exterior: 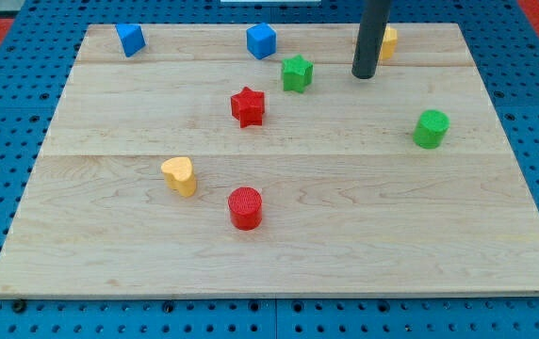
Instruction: Slide the green star to the center left
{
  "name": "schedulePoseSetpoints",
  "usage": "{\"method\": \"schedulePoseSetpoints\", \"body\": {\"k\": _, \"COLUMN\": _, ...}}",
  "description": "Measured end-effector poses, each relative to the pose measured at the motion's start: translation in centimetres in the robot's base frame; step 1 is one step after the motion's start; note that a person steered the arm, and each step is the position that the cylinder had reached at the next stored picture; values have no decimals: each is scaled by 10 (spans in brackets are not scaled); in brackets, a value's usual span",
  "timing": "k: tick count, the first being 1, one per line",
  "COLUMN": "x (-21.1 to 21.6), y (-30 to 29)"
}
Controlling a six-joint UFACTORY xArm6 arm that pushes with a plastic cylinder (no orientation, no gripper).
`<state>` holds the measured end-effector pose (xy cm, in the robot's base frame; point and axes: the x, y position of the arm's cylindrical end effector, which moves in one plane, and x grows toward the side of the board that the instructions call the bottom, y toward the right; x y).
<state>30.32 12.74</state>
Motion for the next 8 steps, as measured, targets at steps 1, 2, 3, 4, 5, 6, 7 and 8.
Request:
{"method": "schedulePoseSetpoints", "body": {"k": 1, "x": 19, "y": 0}}
{"method": "schedulePoseSetpoints", "body": {"k": 2, "x": 50, "y": -16}}
{"method": "schedulePoseSetpoints", "body": {"k": 3, "x": 51, "y": -40}}
{"method": "schedulePoseSetpoints", "body": {"k": 4, "x": 1, "y": 0}}
{"method": "schedulePoseSetpoints", "body": {"k": 5, "x": -16, "y": -81}}
{"method": "schedulePoseSetpoints", "body": {"k": 6, "x": 1, "y": -176}}
{"method": "schedulePoseSetpoints", "body": {"k": 7, "x": 22, "y": -295}}
{"method": "schedulePoseSetpoints", "body": {"k": 8, "x": 76, "y": -321}}
